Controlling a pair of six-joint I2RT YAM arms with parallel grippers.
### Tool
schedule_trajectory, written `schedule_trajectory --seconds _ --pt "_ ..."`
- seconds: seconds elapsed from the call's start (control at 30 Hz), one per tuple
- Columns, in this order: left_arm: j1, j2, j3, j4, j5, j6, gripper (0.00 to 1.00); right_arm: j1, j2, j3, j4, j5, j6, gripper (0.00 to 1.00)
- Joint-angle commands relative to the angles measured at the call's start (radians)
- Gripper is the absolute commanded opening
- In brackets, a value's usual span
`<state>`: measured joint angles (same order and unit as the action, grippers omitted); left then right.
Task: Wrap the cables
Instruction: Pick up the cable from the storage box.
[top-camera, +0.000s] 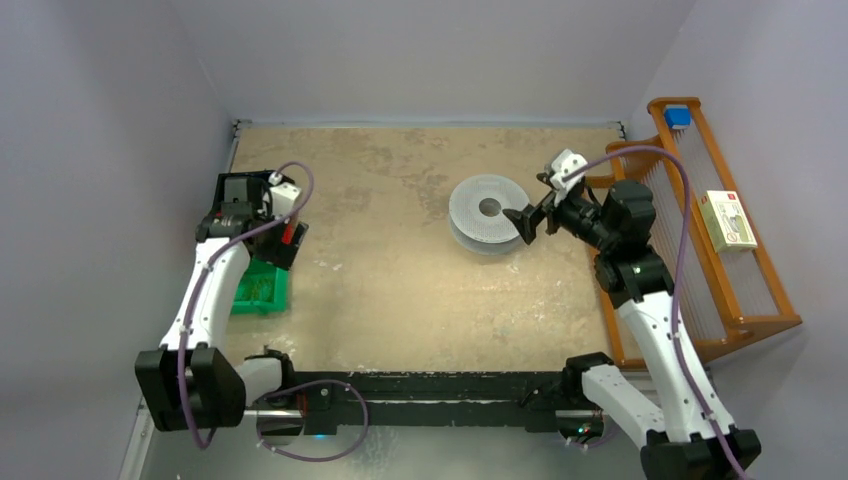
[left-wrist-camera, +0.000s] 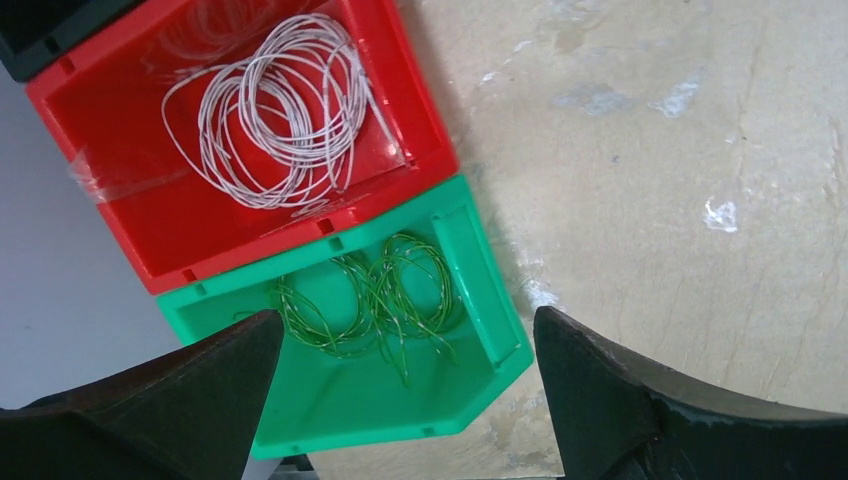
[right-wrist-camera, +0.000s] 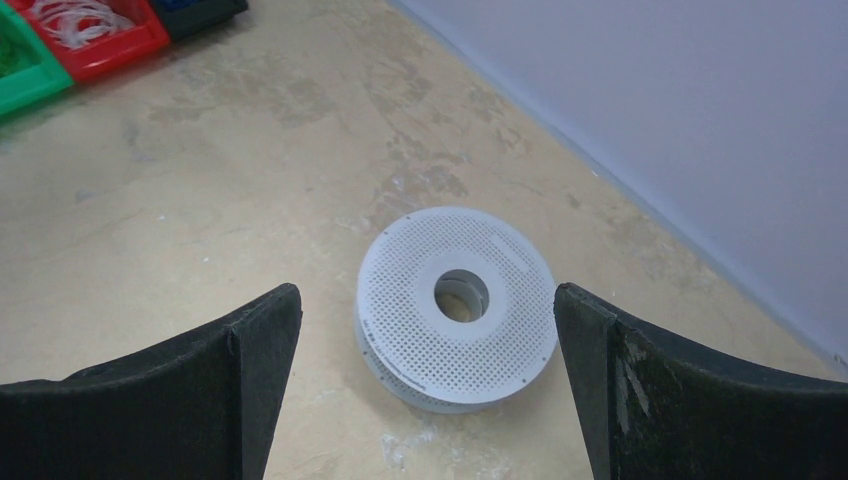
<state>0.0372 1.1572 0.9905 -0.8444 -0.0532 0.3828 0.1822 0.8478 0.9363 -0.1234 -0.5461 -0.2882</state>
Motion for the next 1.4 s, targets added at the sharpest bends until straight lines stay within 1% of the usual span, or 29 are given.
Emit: schedule_trajectory --seconds 0.0,0.07,0.13,0.3,0.47,0.6,0.67,0.8,0.9,1.03,1.23,1.37 --pt "0.147 0.058 0.068 0.009 0.140 0.029 0.93 -0.003 0.086 0.074 -0.074 0.122 0.047 0.99" --pt "0.207 0.071 0.066 -0.004 0.188 0.062 0.93 -0.003 0.093 0.058 -0.069 0.098 0.061 0.99" --pt "0.243 0.079 0.054 -0.001 0.200 0.084 0.92 -0.003 0.088 0.038 -0.047 0.064 0.079 0.99" --pt "0.291 0.101 0.002 0.049 0.201 0.119 0.89 0.000 0.068 0.023 -0.048 0.044 0.073 0.99" --pt "0.319 0.146 -0.019 0.120 0.227 0.116 0.80 0.020 0.064 -0.004 -0.052 0.049 0.061 0.99" --pt "0.320 0.196 -0.014 0.191 0.217 0.085 0.66 0.029 0.061 -0.017 -0.044 0.060 0.057 0.99" --pt "0.320 0.229 -0.003 0.206 0.225 0.079 0.61 0.033 0.057 -0.021 -0.043 0.065 0.055 0.99" --pt "0.320 0.284 0.023 0.183 0.260 0.072 0.52 0.040 0.053 -0.030 -0.035 0.086 0.050 0.99" --pt "0.320 0.290 0.027 0.153 0.277 0.084 0.47 0.046 0.056 -0.038 -0.024 0.106 0.046 0.99" --pt "0.320 0.263 0.021 0.089 0.278 0.113 0.47 0.051 0.066 -0.048 -0.012 0.116 0.040 0.99" --pt "0.320 0.149 -0.018 0.032 0.277 0.160 0.63 0.055 0.098 -0.050 -0.009 0.121 0.034 0.99" --pt "0.319 0.122 -0.035 0.001 0.273 0.175 0.66 0.056 0.110 -0.054 -0.004 0.125 0.032 0.99"
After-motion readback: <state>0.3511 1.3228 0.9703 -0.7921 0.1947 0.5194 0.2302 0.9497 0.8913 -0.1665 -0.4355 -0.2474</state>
